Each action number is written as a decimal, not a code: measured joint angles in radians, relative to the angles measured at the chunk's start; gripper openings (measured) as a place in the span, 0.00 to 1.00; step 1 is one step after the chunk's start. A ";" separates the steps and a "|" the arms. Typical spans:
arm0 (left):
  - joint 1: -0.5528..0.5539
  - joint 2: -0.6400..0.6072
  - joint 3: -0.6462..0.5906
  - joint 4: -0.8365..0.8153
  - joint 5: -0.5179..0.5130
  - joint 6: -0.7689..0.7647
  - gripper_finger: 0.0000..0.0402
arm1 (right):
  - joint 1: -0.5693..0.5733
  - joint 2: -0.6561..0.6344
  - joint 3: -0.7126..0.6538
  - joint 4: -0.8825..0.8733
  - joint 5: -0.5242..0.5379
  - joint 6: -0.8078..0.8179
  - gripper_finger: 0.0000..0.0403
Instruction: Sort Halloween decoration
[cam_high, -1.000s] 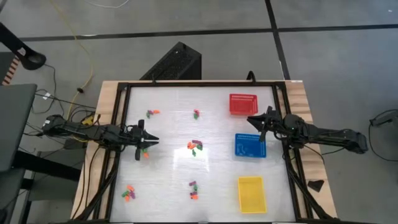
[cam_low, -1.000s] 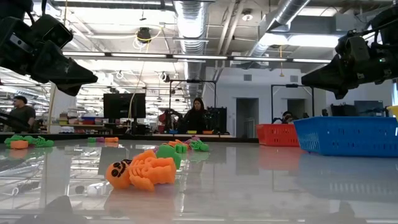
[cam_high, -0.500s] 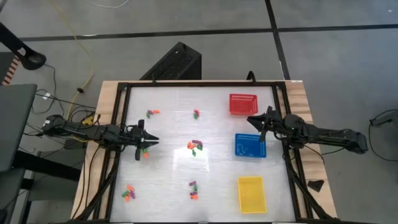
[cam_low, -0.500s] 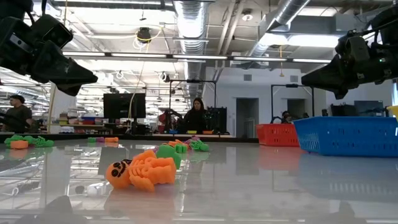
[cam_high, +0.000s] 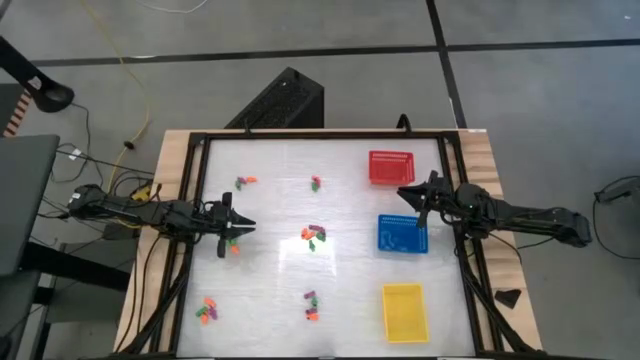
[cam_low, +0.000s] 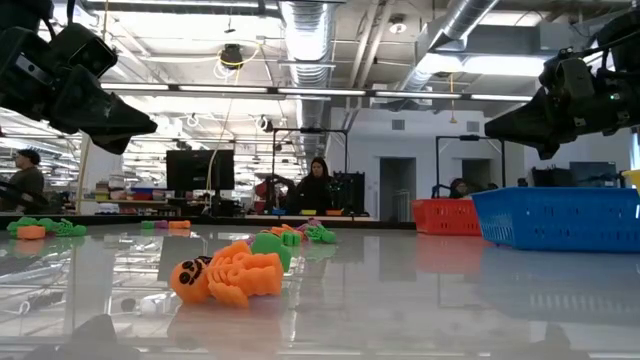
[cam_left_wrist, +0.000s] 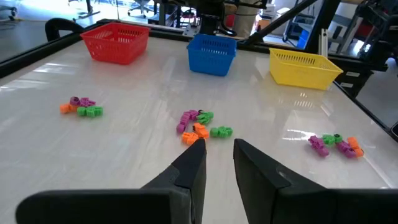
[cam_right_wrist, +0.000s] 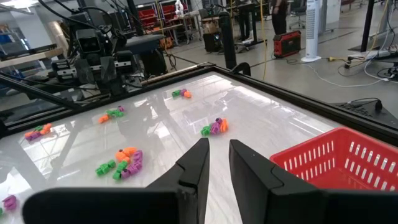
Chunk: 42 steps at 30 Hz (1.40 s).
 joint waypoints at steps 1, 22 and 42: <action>0.000 0.000 0.000 0.000 0.000 0.000 0.18 | 0.000 0.000 0.000 0.000 0.000 0.000 0.24; 0.000 0.000 0.000 0.045 -0.127 0.006 0.18 | 0.000 0.001 0.009 0.054 0.007 0.127 0.24; 0.001 0.000 0.030 0.153 -0.153 -0.010 0.18 | 0.362 0.645 0.356 0.466 0.217 -0.045 0.24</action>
